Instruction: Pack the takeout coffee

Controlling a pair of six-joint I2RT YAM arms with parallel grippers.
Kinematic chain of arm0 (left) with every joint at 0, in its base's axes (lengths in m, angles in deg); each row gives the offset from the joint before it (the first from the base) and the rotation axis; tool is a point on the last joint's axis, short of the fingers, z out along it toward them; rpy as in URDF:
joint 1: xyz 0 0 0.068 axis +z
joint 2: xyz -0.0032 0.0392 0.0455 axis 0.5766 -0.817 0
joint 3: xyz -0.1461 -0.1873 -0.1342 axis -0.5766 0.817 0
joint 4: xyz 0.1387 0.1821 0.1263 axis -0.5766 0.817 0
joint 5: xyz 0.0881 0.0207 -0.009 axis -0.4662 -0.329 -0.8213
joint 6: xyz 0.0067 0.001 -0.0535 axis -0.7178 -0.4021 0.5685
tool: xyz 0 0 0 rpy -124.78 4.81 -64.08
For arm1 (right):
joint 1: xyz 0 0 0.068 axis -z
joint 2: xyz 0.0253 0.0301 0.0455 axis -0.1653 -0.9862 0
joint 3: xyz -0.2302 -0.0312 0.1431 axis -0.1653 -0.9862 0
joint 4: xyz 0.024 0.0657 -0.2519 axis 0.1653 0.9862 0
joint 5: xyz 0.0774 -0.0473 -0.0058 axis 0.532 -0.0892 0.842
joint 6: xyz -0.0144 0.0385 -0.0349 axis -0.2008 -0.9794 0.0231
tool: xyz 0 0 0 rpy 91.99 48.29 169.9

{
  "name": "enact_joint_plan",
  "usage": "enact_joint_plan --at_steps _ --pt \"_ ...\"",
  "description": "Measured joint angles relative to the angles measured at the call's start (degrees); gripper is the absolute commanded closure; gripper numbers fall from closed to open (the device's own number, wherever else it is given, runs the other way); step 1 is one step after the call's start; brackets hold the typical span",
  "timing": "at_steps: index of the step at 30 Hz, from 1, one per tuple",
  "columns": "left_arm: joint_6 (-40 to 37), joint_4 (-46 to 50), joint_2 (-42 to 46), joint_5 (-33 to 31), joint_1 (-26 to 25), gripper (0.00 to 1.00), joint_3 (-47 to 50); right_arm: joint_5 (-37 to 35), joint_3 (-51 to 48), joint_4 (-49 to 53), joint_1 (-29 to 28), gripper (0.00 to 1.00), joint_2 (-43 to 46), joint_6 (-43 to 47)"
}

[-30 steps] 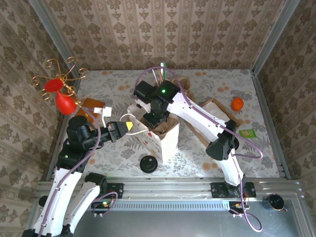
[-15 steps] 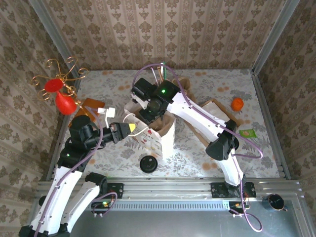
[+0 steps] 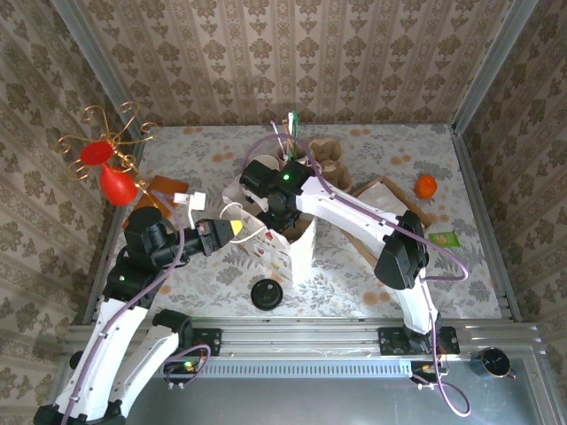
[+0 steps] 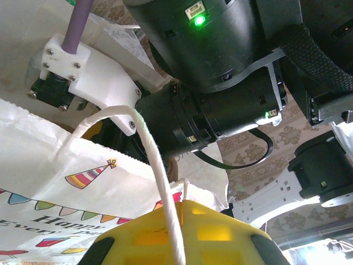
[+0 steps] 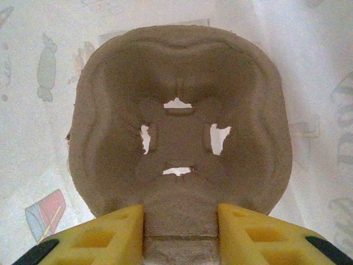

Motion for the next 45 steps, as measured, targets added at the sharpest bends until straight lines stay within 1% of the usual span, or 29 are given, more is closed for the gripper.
enact_joint_plan --at_steps 5,25,38,45 --pt "0.0 0.0 0.0 0.0 0.0 1.00 0.0 0.0 -0.9 -2.4 0.1 0.62 0.5 0.4" --pt "0.0 1.0 0.0 0.0 0.1 1.00 0.0 3.4 -12.0 -11.4 2.6 0.63 0.3 0.8" --pt "0.0 2.1 0.0 0.0 0.1 1.00 0.0 4.9 -14.0 -14.6 2.7 0.61 -4.8 0.8" --pt "0.0 2.2 0.0 0.0 0.1 1.00 0.0 6.0 -14.6 -15.4 3.3 0.57 -5.9 0.6"
